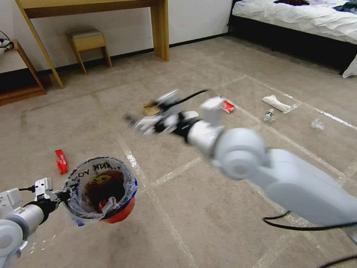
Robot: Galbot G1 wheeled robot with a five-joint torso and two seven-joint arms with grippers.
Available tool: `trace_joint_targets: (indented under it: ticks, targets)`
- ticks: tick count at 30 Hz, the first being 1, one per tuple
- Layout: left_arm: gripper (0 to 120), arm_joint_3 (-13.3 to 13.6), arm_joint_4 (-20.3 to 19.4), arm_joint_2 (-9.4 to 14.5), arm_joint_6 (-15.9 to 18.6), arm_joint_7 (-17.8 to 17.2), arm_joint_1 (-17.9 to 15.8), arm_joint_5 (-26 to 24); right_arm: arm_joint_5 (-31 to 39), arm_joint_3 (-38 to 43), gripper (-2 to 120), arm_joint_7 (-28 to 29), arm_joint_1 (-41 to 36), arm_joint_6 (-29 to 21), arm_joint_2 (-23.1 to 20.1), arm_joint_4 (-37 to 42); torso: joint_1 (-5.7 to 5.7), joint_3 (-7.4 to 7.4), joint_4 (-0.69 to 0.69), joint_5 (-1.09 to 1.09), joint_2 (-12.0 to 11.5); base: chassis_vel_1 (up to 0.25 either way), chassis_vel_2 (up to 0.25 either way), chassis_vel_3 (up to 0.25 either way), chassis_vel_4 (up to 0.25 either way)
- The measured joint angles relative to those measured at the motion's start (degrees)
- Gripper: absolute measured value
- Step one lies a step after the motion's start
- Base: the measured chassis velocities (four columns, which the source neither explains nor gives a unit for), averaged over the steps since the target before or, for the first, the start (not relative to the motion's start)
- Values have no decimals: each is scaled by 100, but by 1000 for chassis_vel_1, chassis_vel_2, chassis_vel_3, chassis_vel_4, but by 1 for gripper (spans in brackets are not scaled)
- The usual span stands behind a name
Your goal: Pick up the trash bin and place the garbage on the floor into it.
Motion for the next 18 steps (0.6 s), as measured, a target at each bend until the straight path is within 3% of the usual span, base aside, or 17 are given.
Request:
trace_joint_targets:
  ticks: [2, 5, 7, 10, 18]
  targets:
    - [1, -49, -117, -171, 0, 21, 53, 72, -577, 1078, 100, -70, -923, 695, -330, 149, 0, -1, -6, -2, 0, 0, 0, 0, 0]
    - [1, -124, -195, -259, 0, 52, 130, 116, -788, 1376, 100, -130, -1183, 905, -310, 123, 0, 0, -2, -1, 1, 0, 0, 0, 0]
    - [1, -307, -357, -437, 0, 99, 298, 223, -1093, 1923, 100, -211, -1702, 1156, -108, 94, 0, -1, 2, -1, 1, 0, 0, 0, 0]
    - [1, -378, -460, -553, 0, 108, 360, 269, -1429, 2567, 100, -318, -2385, 1358, 101, 107, -1, -1, 3, -2, 1, 0, 0, 0, 0]
    - [1, -385, -475, -722, 0, 155, 310, 377, -2580, 3943, 100, -796, -3722, 1974, 654, 108, 0, -1, 0, -3, 1, 0, 0, 0, 0]
